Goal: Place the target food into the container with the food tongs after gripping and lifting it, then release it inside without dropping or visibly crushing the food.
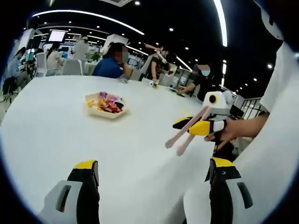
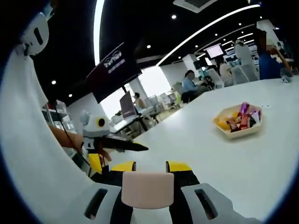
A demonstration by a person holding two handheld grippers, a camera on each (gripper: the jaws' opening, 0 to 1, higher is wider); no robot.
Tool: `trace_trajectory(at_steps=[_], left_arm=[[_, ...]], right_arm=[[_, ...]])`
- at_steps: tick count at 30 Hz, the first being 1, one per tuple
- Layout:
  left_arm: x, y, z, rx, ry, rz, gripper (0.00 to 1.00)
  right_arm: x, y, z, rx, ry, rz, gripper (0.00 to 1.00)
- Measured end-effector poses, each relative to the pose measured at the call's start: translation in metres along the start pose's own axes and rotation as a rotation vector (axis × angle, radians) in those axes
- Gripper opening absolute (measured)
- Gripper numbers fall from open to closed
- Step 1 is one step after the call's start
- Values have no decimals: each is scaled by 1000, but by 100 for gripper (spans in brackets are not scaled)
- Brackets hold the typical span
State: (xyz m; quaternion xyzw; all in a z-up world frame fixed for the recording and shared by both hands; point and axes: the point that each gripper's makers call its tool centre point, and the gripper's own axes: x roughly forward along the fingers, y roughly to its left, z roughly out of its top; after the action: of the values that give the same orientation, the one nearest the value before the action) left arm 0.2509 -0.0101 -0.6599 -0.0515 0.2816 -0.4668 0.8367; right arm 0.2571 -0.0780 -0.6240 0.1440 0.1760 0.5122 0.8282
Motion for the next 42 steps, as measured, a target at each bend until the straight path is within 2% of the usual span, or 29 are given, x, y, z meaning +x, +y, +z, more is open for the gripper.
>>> trace_trajectory(at_steps=[1, 7, 8, 9, 11, 12, 15, 17, 18, 20, 23, 27, 31, 33, 34, 36, 40, 42], left_arm=[[5, -4, -3, 36, 41, -28, 99], [21, -20, 2, 139, 83, -136, 85], [25, -29, 3, 185, 109, -188, 83], [26, -31, 3, 197, 119, -200, 79], [31, -43, 0, 276, 183, -275, 70], [31, -44, -1, 287, 193, -287, 64], [40, -50, -8, 344, 253, -331, 58], [46, -50, -10, 388, 260, -337, 52], [46, -52, -16, 414, 297, -359, 47], [49, -55, -18, 451, 312, -379, 37], [51, -61, -20, 438, 321, -413, 30], [49, -61, -23, 482, 348, -432, 28], [50, -56, -25, 536, 377, -395, 25], [50, -53, -24, 555, 395, -376, 24], [47, -45, -28, 600, 449, -357, 23], [45, -38, -32, 630, 498, -329, 22], [47, -35, -33, 663, 503, -315, 20], [49, -30, -40, 702, 533, -290, 20]], right_arm=[[1, 4, 1, -7, 2, 19, 24], [4, 18, -1, -65, 26, 96, 24], [4, 18, -2, -70, 30, 101, 24], [5, 19, -2, -73, 33, 106, 24], [6, 20, -6, -89, 50, 118, 24], [6, 20, -6, -90, 51, 121, 24], [9, 25, -6, -93, 54, 142, 24], [11, 29, -7, -99, 67, 159, 24], [12, 31, -9, -105, 73, 166, 24], [12, 34, -13, -126, 96, 179, 24], [12, 35, -15, -139, 105, 179, 24], [11, 36, -18, -156, 120, 181, 24], [10, 31, -25, -192, 150, 167, 23], [7, 23, -34, -174, 202, 129, 23], [4, 21, -37, -191, 212, 126, 23], [-4, 12, -39, -193, 234, 74, 24], [-16, 4, -46, -234, 288, 24, 25], [-20, 1, -54, -287, 356, 5, 25]])
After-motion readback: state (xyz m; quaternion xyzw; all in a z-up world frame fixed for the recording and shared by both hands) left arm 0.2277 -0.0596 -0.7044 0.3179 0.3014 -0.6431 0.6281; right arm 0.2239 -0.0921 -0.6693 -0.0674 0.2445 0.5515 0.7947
